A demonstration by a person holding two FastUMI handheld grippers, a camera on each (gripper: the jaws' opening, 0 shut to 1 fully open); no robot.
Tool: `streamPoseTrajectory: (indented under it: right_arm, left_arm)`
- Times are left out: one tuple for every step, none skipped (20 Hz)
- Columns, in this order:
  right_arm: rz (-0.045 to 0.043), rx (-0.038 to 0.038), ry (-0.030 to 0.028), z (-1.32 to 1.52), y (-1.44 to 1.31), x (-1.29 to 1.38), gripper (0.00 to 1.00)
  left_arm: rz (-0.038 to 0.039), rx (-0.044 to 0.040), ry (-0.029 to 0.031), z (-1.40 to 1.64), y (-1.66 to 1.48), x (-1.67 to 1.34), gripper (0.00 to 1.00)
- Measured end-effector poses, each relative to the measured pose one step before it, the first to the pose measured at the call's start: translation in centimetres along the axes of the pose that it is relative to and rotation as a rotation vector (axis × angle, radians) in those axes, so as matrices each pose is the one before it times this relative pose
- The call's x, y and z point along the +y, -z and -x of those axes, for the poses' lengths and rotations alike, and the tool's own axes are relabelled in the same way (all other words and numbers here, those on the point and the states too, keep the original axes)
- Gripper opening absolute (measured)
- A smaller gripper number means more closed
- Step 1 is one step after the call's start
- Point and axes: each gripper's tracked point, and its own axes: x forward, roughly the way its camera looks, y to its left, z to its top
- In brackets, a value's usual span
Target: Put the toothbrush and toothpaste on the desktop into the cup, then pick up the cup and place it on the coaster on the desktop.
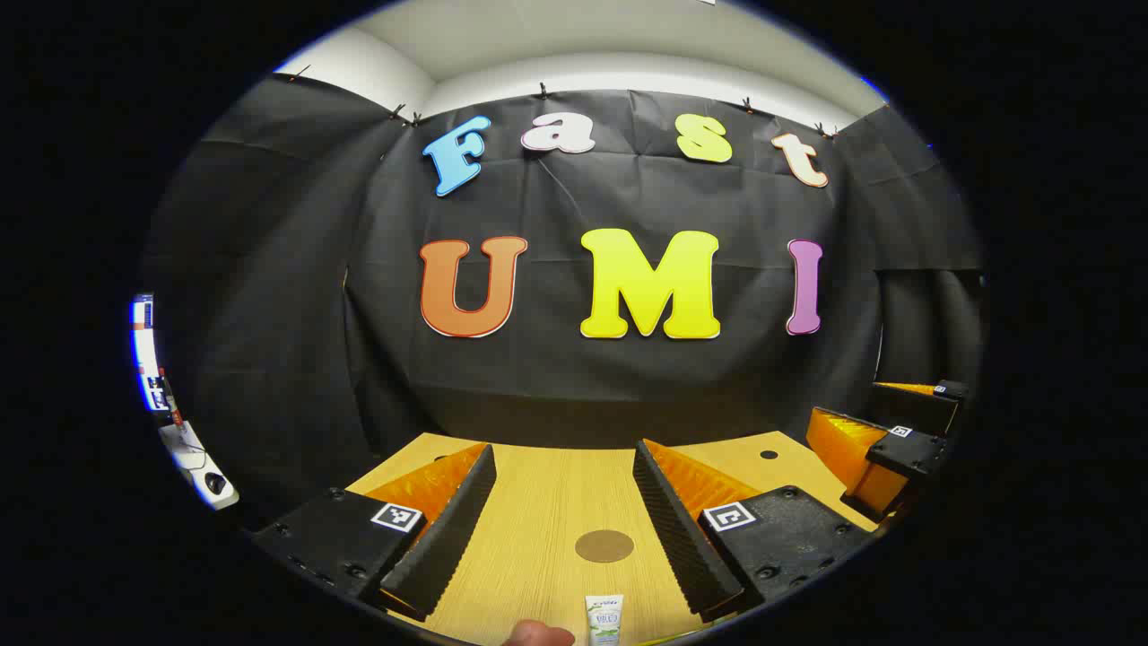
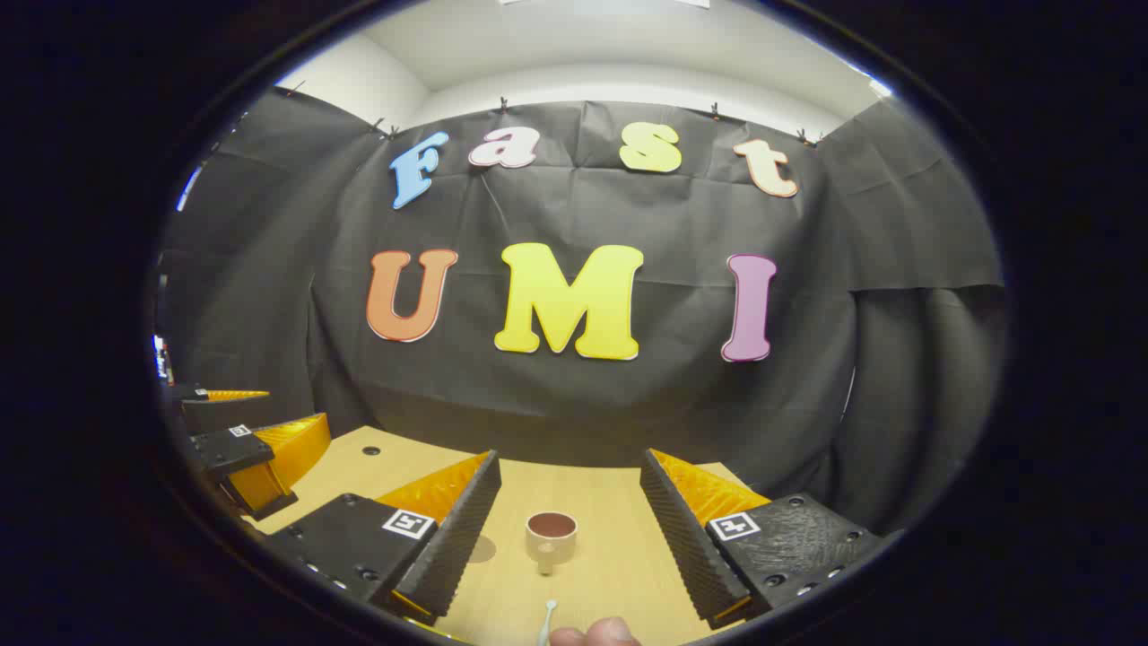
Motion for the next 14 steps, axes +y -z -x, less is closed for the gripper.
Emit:
streamPoseTrajectory:
  right_arm:
    - [-0.00401, 0.00307, 0.00429, 0.015, 0.017, -0.047, 0.98]
    - [-0.00144, 0.00282, 0.00088, -0.049, 0.077, 0.106, 0.95]
    - [-0.00066, 0.00054, -0.00141, 0.013, -0.022, 0.015, 0.95]
    - [0.00323, 0.00099, -0.00378, -0.039, 0.060, 0.017, 0.98]
    - [0.00077, 0.00179, -0.00664, -0.100, -0.041, 0.144, 0.98]
    - [0.00342, 0.00198, 0.00297, 0.020, 0.099, -0.140, 0.98]
    - [0.00040, 0.00092, 0.00206, -0.059, -0.056, -0.202, 0.95]
    - [0.00012, -0.00008, 0.00207, -0.027, 0.073, -0.119, 0.98]
    - [0.00031, -0.00214, 0.00304, 0.077, -0.058, -0.120, 0.98]
    - [-0.00055, -0.00158, -0.00028, -0.017, -0.048, -0.015, 0.98]
    - [-0.00091, 0.00175, -0.00181, 0.033, 0.007, 0.018, 0.98]
    - [0.00102, 0.00298, -0.00244, -0.048, 0.158, 0.040, 0.95]
    - [-0.00016, 0.00170, -0.00396, 0.076, -0.015, 0.057, 0.98]
    - [-0.00143, 0.00173, -0.00348, 0.121, 0.121, 0.044, 0.95]
  left_arm:
    - [-0.00125, 0.00025, 0.00335, -0.031, -0.036, -0.024, 0.98]
    - [0.00004, -0.00008, 0.00395, -0.008, 0.099, -0.050, 0.98]
    - [0.00109, -0.00228, 0.00627, -0.013, -0.067, -0.160, 0.98]
    - [-0.00297, -0.00158, 0.00351, 0.017, -0.175, -0.056, 0.98]
    - [-0.00394, 0.00111, 0.00369, -0.154, -0.055, -0.132, 0.98]
    - [-0.00153, 0.00059, 0.00391, -0.013, 0.087, -0.113, 0.98]
    - [-0.00061, 0.00019, 0.00278, -0.057, 0.016, -0.082, 0.98]
    - [-0.00134, 0.00285, 0.00331, 0.042, 0.060, -0.076, 0.98]
    - [-0.00266, -0.00039, 0.00138, -0.029, -0.035, -0.168, 0.98]
    - [-0.00212, -0.00049, 0.00040, 0.053, -0.076, -0.046, 0.98]
    - [-0.00011, 0.00063, 0.00013, 0.005, -0.011, -0.032, 0.98]
    - [0.00002, 0.00090, -0.00056, 0.081, 0.196, -0.051, 1.00]
    - [-0.00001, 0.00192, 0.00019, 0.015, 0.017, -0.122, 0.98]
    - [-0.00171, 0.00059, -0.00155, 0.064, -0.001, -0.072, 0.98]
